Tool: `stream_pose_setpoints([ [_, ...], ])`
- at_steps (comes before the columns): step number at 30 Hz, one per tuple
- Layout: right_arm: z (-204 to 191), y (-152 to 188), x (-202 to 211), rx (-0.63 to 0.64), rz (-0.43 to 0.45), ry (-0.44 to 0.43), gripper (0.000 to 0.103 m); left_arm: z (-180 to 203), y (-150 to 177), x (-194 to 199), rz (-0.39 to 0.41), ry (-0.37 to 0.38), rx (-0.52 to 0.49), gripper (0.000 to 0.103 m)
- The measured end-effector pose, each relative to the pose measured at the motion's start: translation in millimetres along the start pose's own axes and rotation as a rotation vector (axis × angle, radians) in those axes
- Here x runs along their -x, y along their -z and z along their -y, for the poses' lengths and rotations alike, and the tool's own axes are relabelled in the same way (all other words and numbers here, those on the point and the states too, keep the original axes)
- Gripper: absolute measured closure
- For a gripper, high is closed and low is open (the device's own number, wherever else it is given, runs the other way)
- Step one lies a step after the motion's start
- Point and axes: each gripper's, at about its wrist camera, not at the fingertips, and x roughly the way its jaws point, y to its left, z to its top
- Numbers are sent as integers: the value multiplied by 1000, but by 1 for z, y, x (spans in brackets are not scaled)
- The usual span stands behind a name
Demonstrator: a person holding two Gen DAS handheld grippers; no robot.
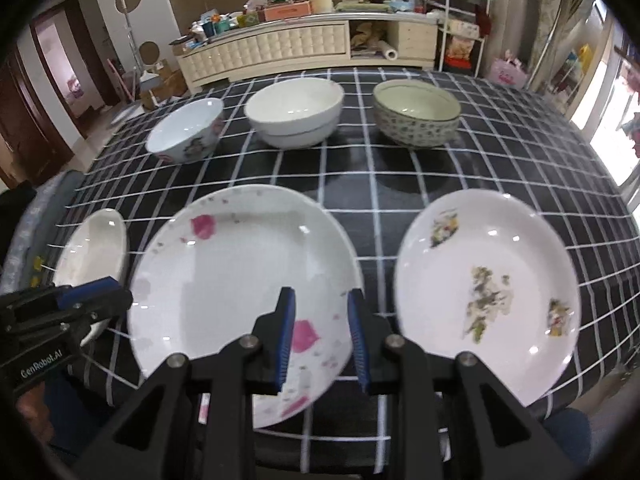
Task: Organize plates and bowls
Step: 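Move both tools to the pink-flower plate and grip its rim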
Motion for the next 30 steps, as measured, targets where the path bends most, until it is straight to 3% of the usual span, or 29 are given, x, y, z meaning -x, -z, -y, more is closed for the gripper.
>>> stream_pose_setpoints([
  [15, 9, -9, -23, 3, -37, -12, 71, 10, -10, -35, -50, 24, -25, 82],
  [23, 13, -7, -40, -7, -100, -12, 72, 12, -14, -42, -68, 48, -18, 82],
  [30, 9, 3, -42, 19, -96, -6, 72, 20, -7, -52, -91, 57, -42, 92],
])
